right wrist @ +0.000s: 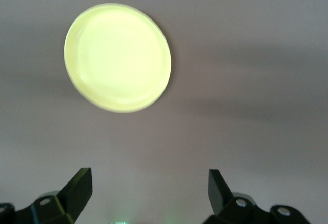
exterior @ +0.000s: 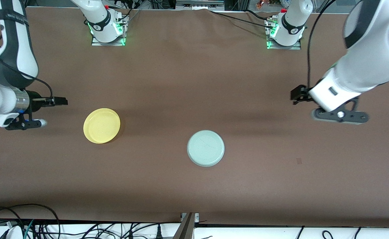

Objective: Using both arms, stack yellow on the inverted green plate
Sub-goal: 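Grasp the yellow plate rim with the right gripper while the left gripper retracts, then carry the yellow plate onto the inverted green plate with the right gripper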

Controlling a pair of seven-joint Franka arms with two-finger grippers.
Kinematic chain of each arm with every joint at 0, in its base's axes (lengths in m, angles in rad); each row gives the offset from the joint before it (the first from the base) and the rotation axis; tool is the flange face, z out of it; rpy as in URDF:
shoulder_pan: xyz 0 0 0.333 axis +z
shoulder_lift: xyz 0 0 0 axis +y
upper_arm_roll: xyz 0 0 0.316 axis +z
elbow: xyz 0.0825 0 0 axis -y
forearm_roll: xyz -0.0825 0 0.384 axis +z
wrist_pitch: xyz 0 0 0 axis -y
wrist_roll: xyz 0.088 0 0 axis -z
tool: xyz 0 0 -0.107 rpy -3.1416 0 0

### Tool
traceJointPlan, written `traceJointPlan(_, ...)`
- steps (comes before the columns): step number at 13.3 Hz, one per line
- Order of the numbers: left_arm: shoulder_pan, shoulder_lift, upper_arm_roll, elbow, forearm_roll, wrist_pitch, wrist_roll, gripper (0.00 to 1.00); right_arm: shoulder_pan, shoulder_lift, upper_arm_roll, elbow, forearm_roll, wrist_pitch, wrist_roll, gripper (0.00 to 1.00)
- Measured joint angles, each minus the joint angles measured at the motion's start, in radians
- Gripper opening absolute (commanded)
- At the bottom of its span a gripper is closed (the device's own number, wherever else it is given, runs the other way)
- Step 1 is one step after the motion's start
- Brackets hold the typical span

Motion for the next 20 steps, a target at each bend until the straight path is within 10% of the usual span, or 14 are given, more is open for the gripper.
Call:
traceJointPlan(6,0.020,-0.227,0.121,-0.283,-0.047,0.007,0.033,1.00,0.002,0.152,-0.003,-0.165,0.073,0.390,0.001,0.87)
traceJointPlan(12,0.021,-0.276,0.138,-0.360,-0.059,0.047,0.043,1.00,-0.038,0.270,-0.008,-0.164,0.168,0.464,-0.085,0.04)
traceJointPlan(20,0.072,-0.272,0.154,-0.347,-0.065,0.130,0.153,1.00,-0.056,0.276,0.017,-0.137,0.259,0.424,-0.183,0.00)
